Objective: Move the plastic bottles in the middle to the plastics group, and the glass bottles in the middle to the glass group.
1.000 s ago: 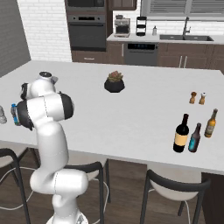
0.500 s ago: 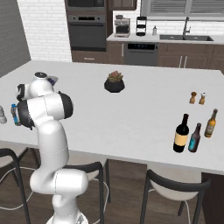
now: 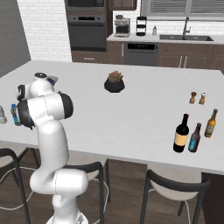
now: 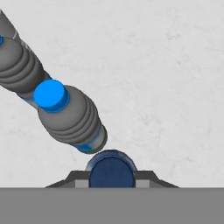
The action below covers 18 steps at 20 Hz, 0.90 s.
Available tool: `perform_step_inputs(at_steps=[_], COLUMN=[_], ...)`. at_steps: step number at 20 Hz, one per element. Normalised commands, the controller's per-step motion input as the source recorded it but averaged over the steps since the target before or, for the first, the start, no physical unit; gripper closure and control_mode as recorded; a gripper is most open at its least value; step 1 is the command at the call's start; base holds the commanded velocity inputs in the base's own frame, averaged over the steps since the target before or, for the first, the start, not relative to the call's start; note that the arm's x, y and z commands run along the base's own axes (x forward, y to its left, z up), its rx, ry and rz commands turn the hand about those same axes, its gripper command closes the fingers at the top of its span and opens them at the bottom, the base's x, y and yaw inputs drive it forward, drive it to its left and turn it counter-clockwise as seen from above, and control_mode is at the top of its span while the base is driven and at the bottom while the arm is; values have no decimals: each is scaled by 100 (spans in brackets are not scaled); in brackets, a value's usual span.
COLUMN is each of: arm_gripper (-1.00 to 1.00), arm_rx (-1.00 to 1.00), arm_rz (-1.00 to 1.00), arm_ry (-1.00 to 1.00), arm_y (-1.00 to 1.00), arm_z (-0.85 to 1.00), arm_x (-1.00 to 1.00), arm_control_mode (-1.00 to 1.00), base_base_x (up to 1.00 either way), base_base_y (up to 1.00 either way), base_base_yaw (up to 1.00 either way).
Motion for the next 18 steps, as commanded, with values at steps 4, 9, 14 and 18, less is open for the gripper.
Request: perform_step_inputs(at_steps=[4,9,14,18], arm_gripper=[100,100,100,100], arm_rx=[0,-2,-3,0], arm_rz=[0,0,0,0], arm_ry=[0,0,0,0], arm_y=[0,0,0,4], arm_z=[-2,-29,-18,0], arm_x=[5,2,0,0], arm_control_mode=[-100,-100,-100,-100], base_base_x=[0,0,0,0], base_base_y=[0,0,0,0], base_base_yaw=[0,0,0,0])
